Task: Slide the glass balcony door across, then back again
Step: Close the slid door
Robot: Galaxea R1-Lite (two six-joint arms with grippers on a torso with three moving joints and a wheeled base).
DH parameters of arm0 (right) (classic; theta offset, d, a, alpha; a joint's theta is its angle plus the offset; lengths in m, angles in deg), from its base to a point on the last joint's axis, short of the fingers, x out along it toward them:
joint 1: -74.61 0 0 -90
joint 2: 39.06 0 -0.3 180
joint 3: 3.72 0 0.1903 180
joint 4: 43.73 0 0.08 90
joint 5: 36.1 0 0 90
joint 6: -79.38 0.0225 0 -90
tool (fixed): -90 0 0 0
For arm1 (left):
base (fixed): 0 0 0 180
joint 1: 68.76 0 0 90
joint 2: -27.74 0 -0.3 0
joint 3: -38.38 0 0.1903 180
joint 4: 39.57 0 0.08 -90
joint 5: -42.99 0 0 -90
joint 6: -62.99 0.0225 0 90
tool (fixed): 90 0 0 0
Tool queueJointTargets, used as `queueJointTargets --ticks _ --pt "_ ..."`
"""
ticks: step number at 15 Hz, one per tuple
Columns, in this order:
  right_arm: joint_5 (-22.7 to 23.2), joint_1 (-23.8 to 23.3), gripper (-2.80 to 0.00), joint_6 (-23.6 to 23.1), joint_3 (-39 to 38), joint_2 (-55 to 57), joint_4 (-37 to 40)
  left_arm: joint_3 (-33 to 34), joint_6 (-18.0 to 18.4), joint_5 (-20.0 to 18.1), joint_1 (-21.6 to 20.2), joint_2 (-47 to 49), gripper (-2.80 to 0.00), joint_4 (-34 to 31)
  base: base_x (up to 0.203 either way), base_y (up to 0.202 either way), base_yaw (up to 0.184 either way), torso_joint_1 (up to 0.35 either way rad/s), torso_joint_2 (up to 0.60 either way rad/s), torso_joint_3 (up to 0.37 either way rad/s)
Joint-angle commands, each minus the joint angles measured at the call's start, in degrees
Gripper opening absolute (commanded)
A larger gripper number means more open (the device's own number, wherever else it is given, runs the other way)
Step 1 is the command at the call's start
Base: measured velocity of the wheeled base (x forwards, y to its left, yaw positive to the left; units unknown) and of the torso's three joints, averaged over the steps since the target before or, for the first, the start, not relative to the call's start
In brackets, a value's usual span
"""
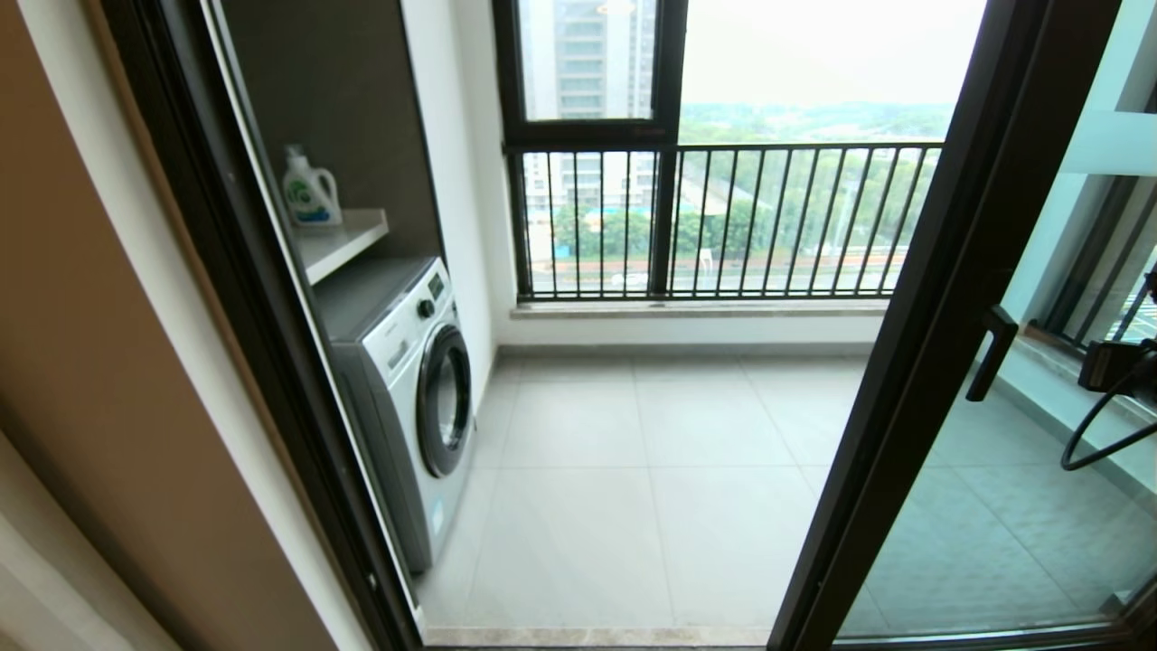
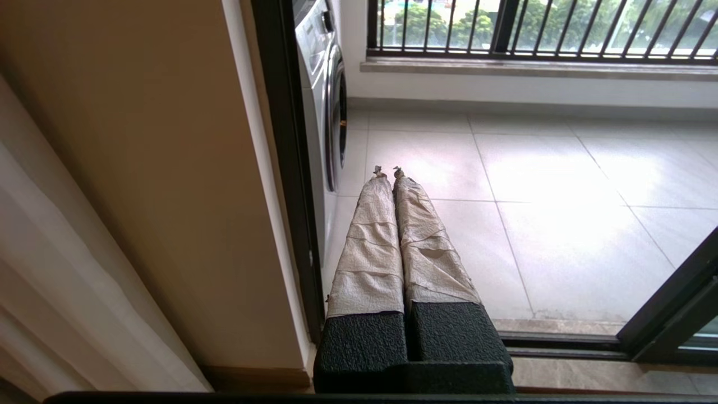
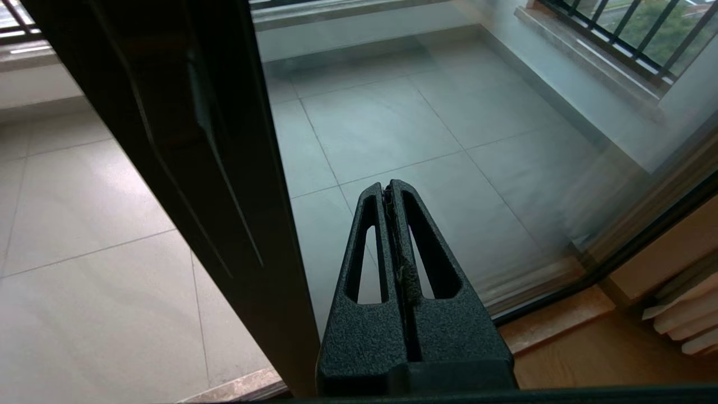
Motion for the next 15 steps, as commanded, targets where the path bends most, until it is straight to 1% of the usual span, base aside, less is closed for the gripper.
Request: queueJointTargets --ticks 1,7,13,15 --pt "0.0 -1.1 -2.80 0.0 2.5 4.8 -0.3 0.0 0.0 0.0 0.0 0.1 -2.80 0.0 0.000 0.000 0.000 0.000 0.00 0.000" --pt "-0.1 -0.3 -2.80 -0.5 9.0 9.3 -0.3 0.0 0.0 0.0 0.0 0.1 -2.80 -0.1 0.000 0.000 0.000 0.000 0.00 0.000" --pt "-0.4 4.1 -2.80 -0.4 10.7 10.1 -0.3 0.0 0.0 0.0 0.0 0.1 -2.80 0.0 0.000 0.000 0.000 0.000 0.00 0.000" --pt "-0.4 4.8 -2.80 -0.4 11.1 10.1 -0.3 0.0 0.0 0.0 0.0 0.1 -2.80 -0.1 0.000 0.000 0.000 0.000 0.00 0.000"
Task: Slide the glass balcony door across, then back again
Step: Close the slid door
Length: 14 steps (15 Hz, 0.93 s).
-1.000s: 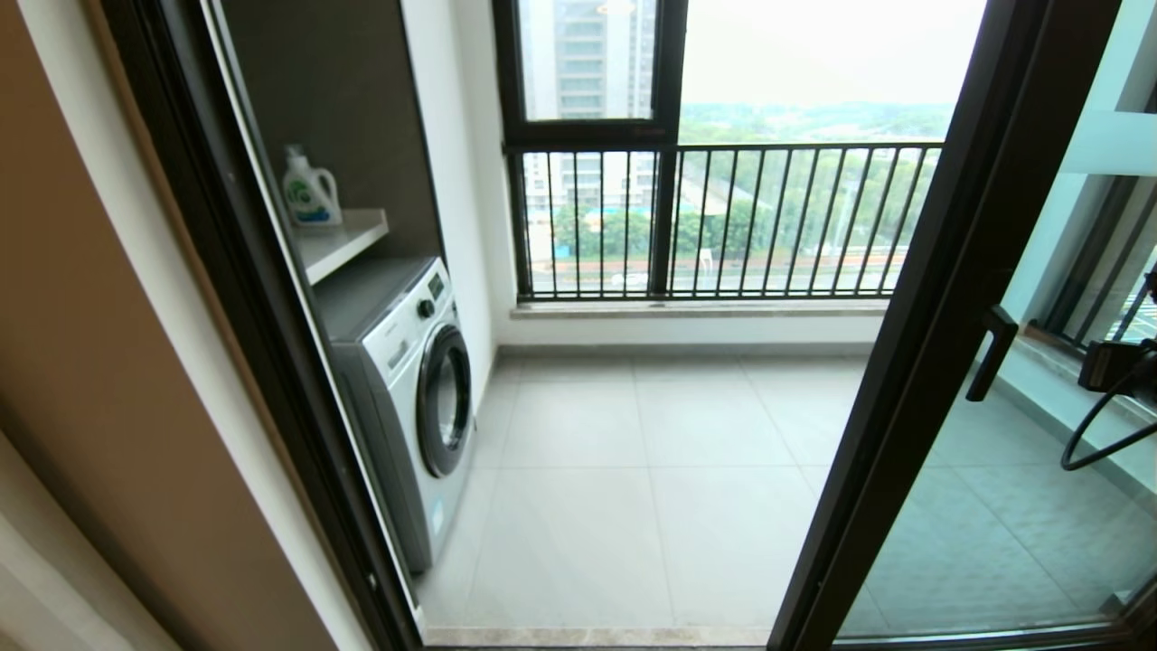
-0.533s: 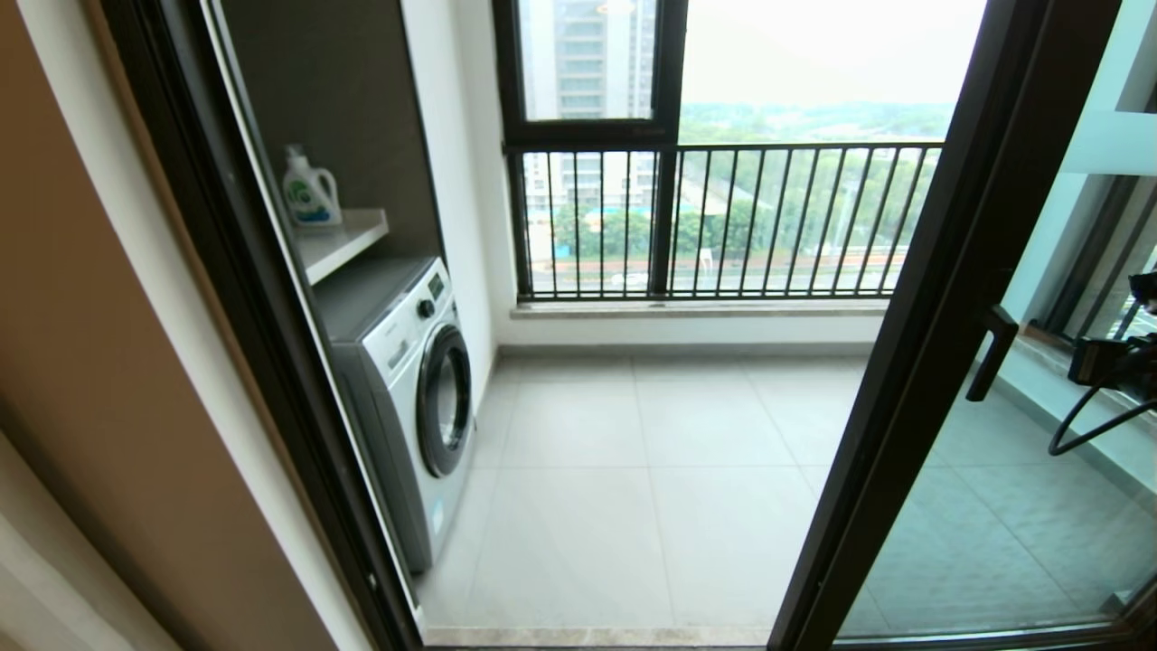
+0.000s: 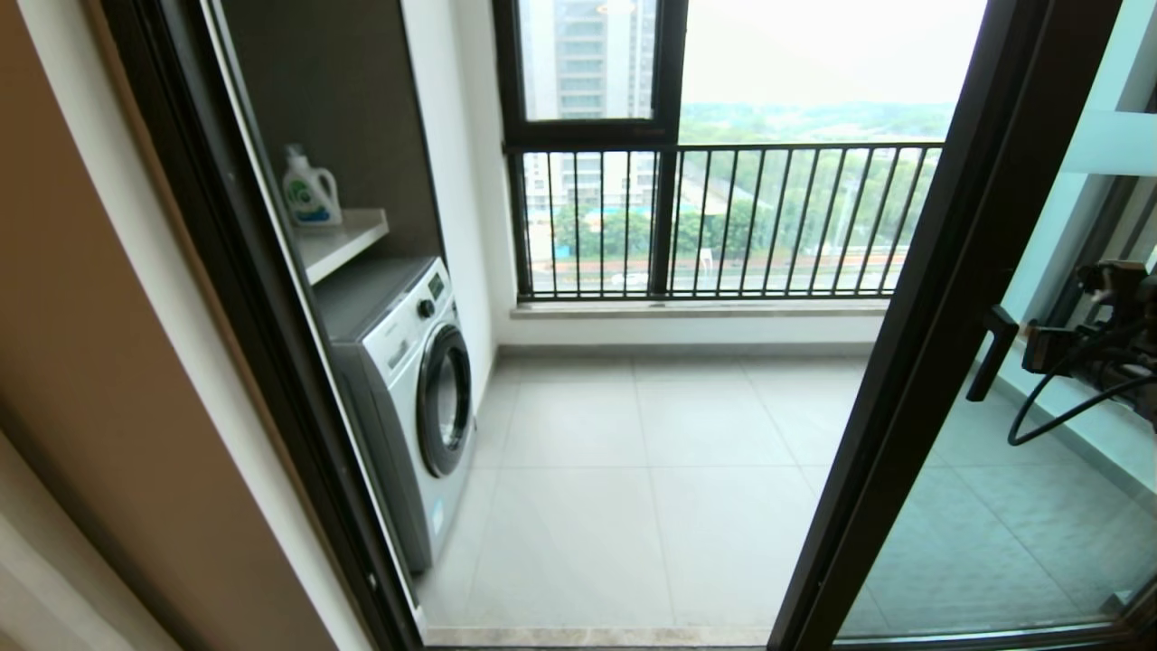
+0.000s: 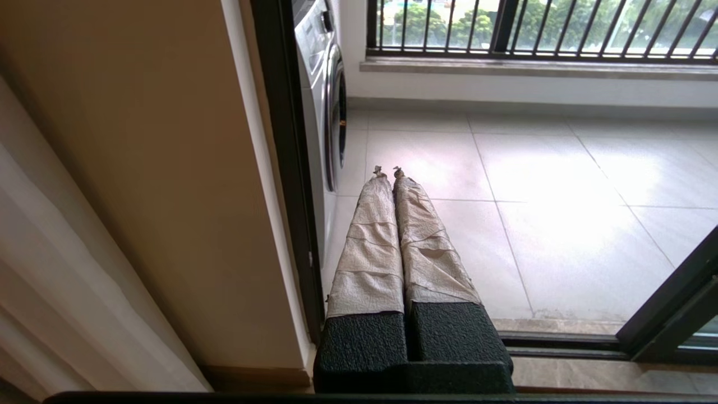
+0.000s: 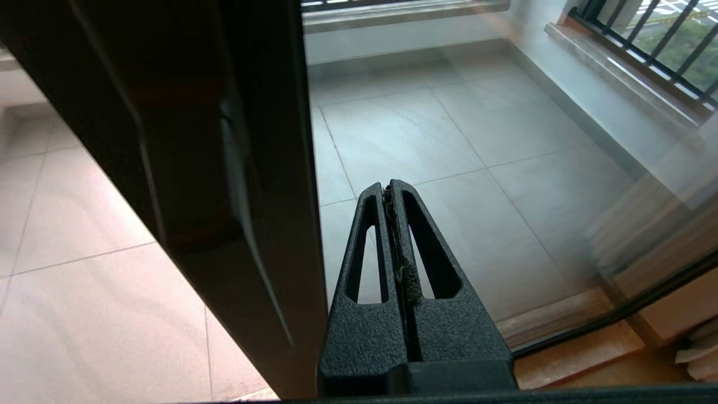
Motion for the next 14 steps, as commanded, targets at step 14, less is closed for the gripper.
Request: queueJointTargets --ticks 14 --pt "0.2 5.6 -2.80 -0.1 -0.3 0.3 -2.2 0.0 0.0 0.0 0.0 0.1 -2.80 -0.1 0.000 0.000 0.000 0.000 0.00 0.000"
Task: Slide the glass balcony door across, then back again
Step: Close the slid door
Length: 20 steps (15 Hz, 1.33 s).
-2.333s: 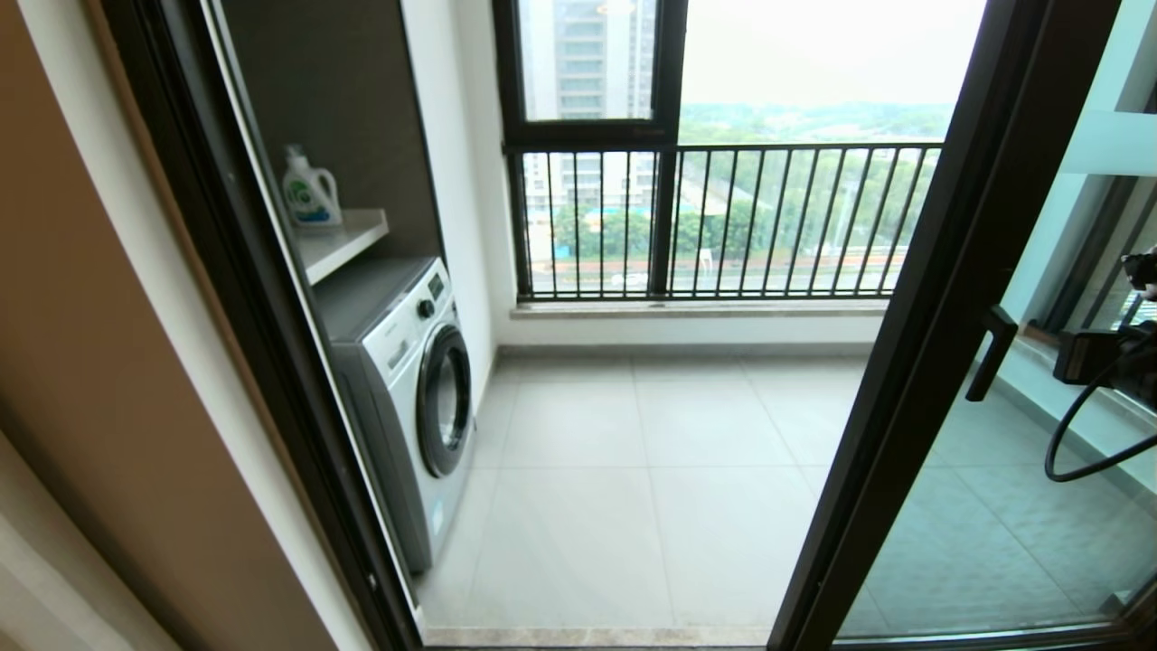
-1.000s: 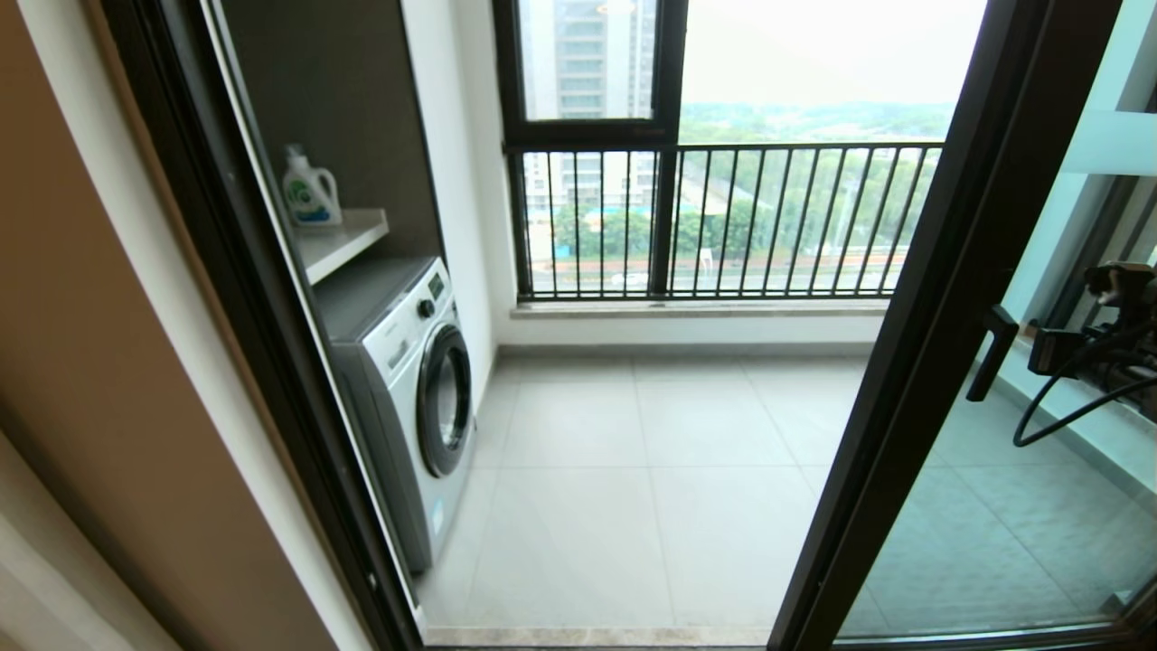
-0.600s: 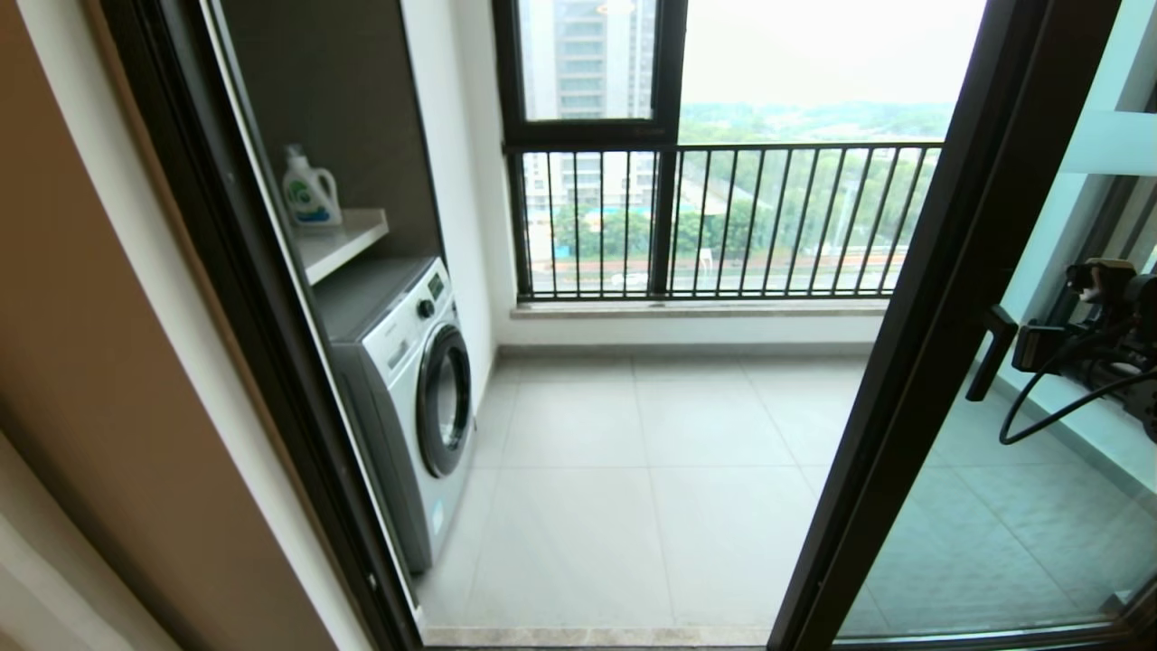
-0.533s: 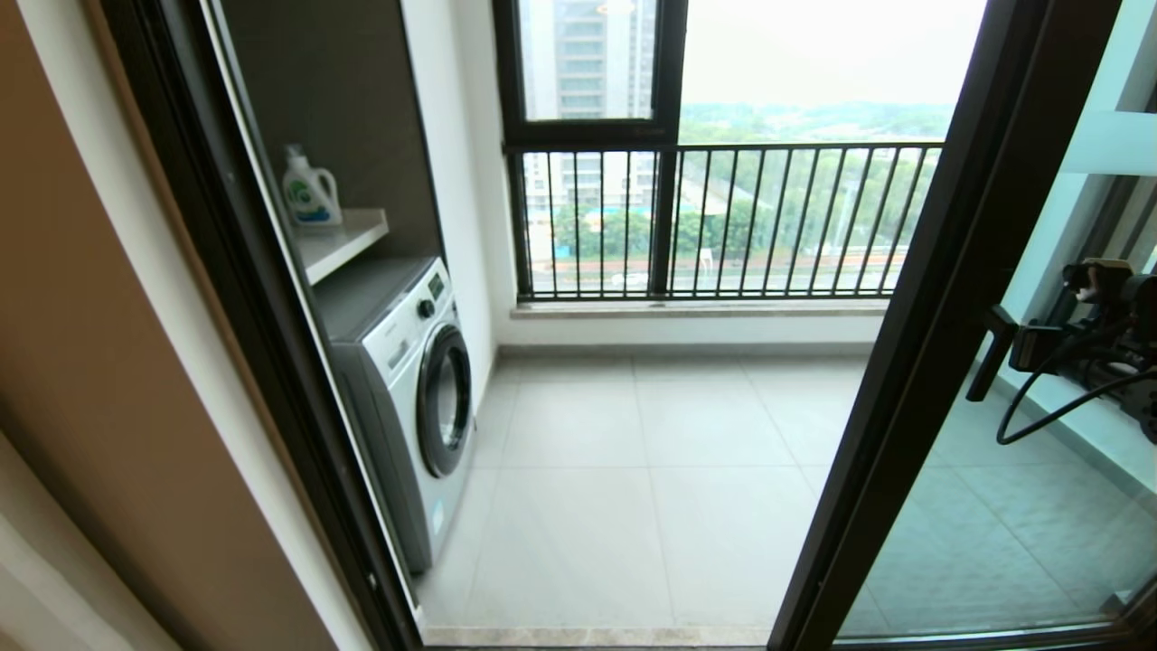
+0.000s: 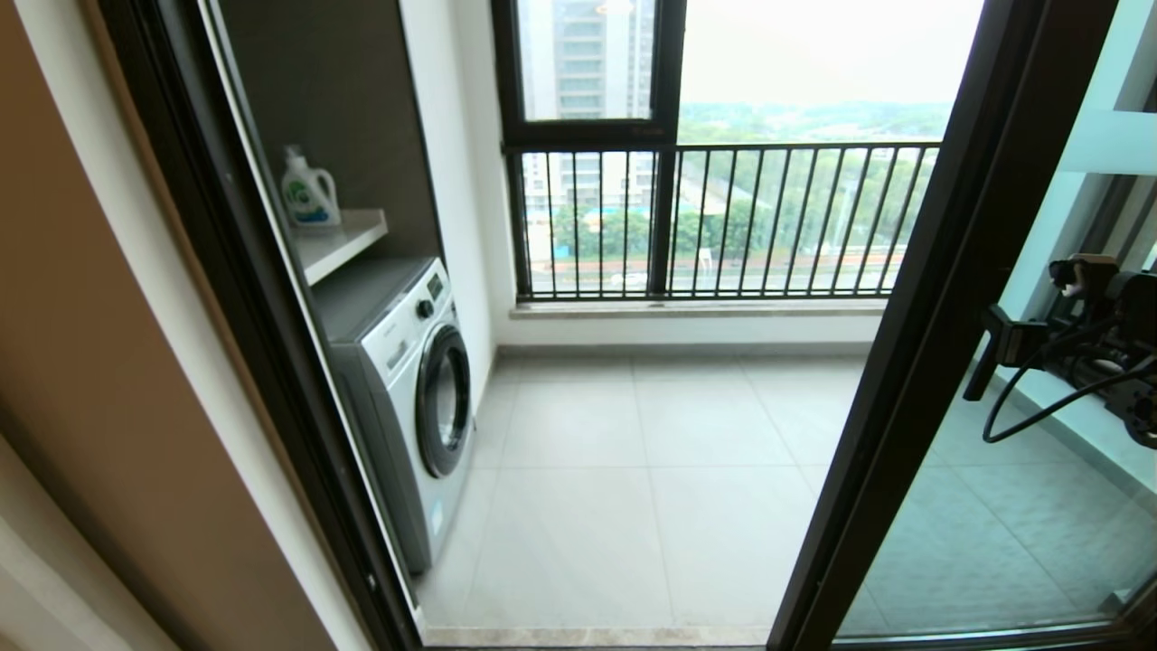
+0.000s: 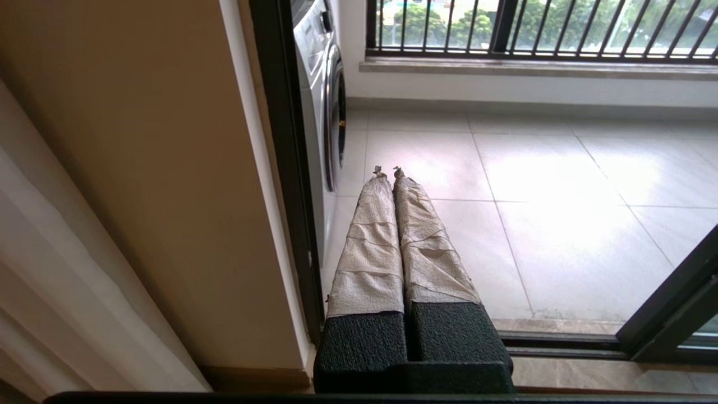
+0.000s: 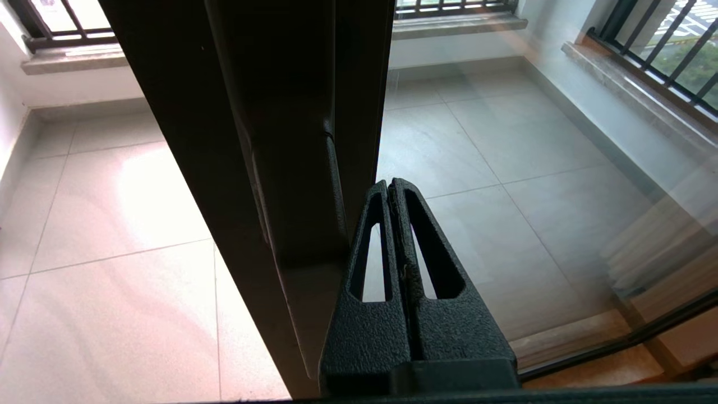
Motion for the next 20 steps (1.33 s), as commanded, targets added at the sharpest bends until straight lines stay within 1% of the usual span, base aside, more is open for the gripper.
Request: queueJointTargets --ticks 1,7,13,16,20 --pt "0.4 0.9 -2.80 0.0 -0.2 0.0 -0.3 0.0 0.0 0.0 0.0 0.1 -2.80 0.0 0.000 0.000 0.000 0.000 0.00 0.000" --pt "0.2 4.0 -2.80 0.0 -1.9 -0.2 -1.2 0.0 0.0 0.0 0.0 0.1 -2.80 0.0 0.000 0.000 0.000 0.000 0.00 0.000" --pt "0.1 5.2 -2.80 -0.1 -1.8 -0.4 -1.2 0.0 0.0 0.0 0.0 0.1 -2.80 0.0 0.000 0.000 0.000 0.000 0.00 0.000" --pt "-0.4 6.9 -2.80 -0.1 -2.9 -0.6 -2.5 0.0 0.0 0.0 0.0 0.1 -2.80 0.0 0.000 0.000 0.000 0.000 0.00 0.000" --pt "-2.4 10.8 -2.80 -0.2 -5.2 -0.7 -4.6 0.0 0.0 0.0 0.0 0.1 -2.80 0.1 0.000 0.000 0.000 0.000 0.00 0.000"
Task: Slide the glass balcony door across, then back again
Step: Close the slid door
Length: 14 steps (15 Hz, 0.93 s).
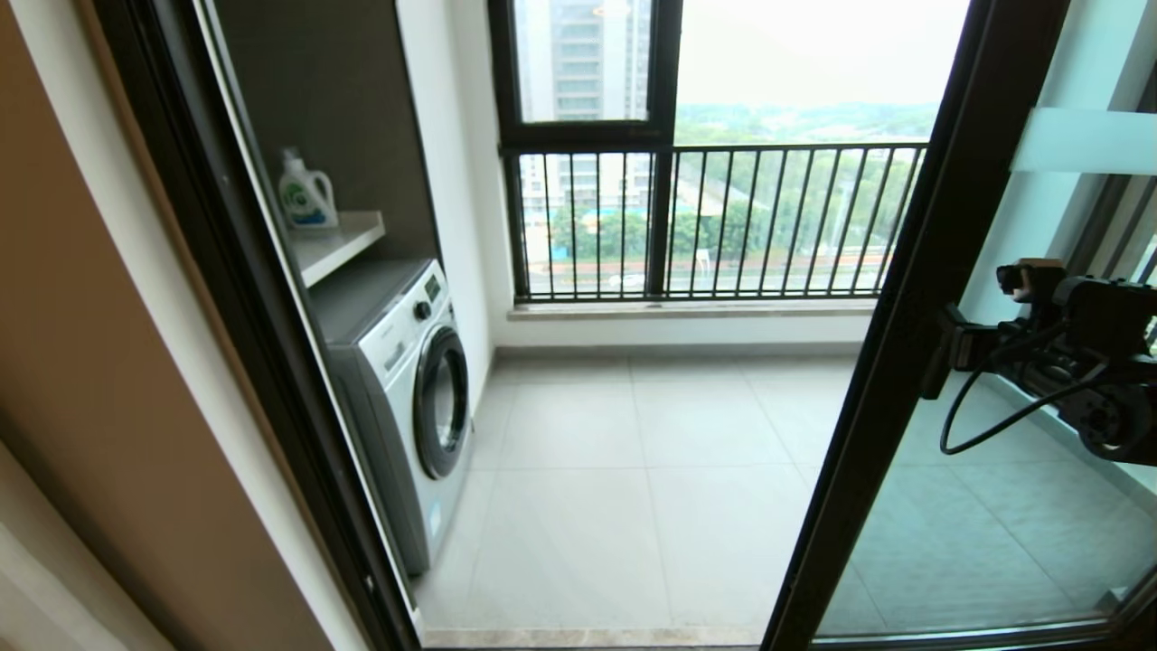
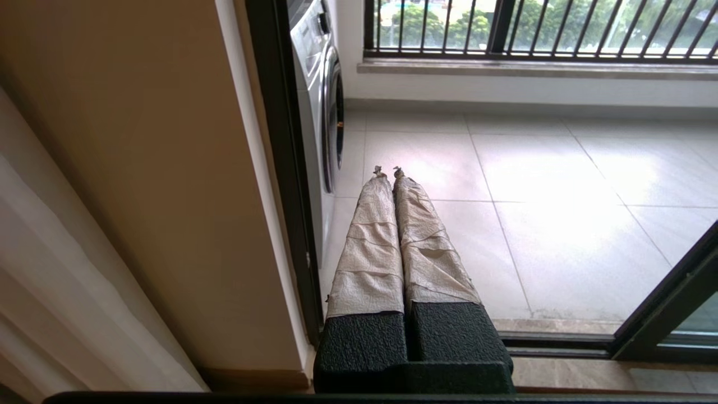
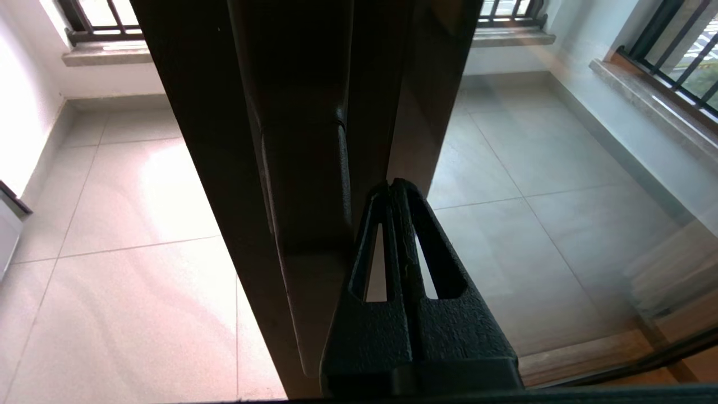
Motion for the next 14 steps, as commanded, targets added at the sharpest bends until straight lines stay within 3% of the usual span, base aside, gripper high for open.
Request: queueJointTargets --ticks 1,14 --pt "-0.7 2.6 -2.80 -0.1 -1.0 -0.1 -0.8 0.0 0.0 0.0 0.0 0.1 -2.80 0.0 0.000 0.000 0.000 0.000 0.00 0.000" --pt "-5.7 13.5 -2.80 -0.1 -1.5 0.2 -0.8 0.0 0.0 0.0 0.0 0.1 -2.80 0.0 0.000 0.000 0.000 0.000 0.00 0.000"
